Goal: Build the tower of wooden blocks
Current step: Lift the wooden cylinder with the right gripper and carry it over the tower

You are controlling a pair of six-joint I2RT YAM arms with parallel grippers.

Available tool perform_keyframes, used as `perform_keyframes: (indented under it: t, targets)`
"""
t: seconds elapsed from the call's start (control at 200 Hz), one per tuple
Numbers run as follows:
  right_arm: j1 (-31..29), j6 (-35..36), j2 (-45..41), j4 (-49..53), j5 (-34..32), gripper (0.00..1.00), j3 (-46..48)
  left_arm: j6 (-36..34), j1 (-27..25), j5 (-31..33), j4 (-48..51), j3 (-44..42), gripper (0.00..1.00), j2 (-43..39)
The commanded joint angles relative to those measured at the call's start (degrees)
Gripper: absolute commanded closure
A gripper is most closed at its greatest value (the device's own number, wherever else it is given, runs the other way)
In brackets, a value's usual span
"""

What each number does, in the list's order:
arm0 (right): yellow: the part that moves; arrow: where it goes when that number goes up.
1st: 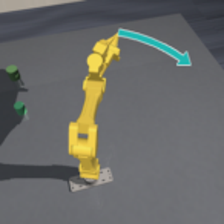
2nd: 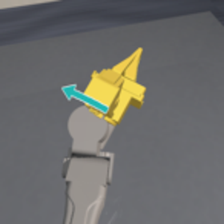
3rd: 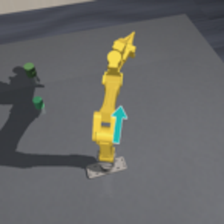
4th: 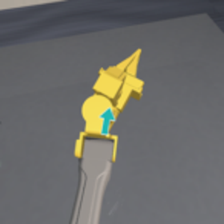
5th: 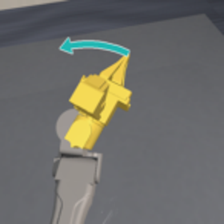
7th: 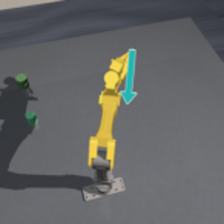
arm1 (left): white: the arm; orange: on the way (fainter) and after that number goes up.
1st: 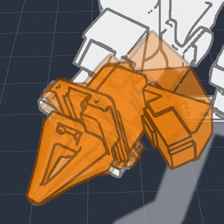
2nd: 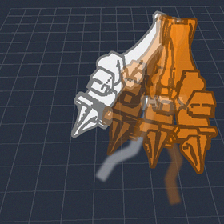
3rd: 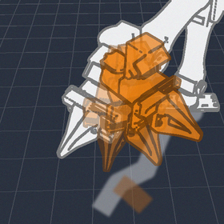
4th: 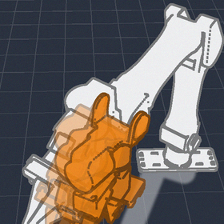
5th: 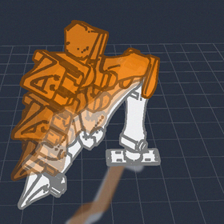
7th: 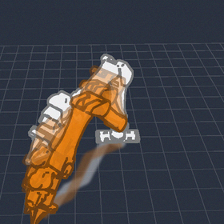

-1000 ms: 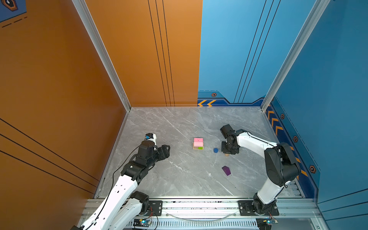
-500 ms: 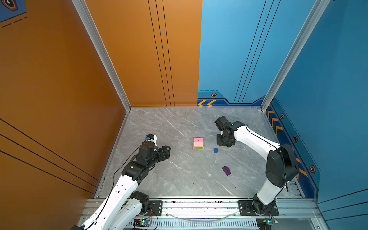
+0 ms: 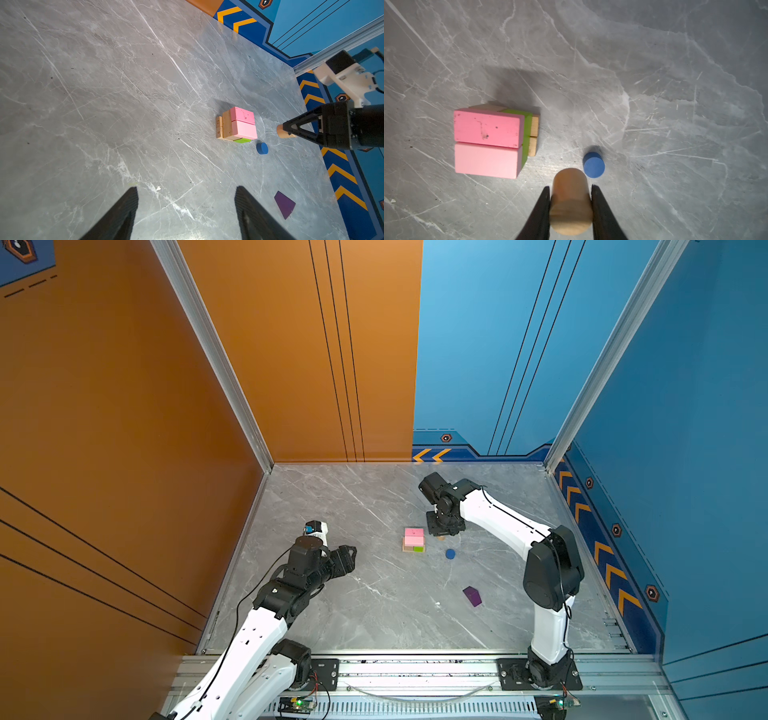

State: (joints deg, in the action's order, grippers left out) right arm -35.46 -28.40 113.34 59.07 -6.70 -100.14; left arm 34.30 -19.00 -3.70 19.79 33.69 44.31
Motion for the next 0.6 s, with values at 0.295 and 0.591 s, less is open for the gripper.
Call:
perform_keyframes:
  t: [0.295,0.591]
  targets:
    - [-2.76,1.42,7.77,6.32,0.58,0.76,-12.45,-0.82,1.13,-0.83,-0.97,-0.89,0.25,-1.13]
    - [-3.98,1.4,11.08,7.3,1.91,0.76,-16.68,-1.05,1.21,-0.56,-0.35,-0.86,0.24,-1.48]
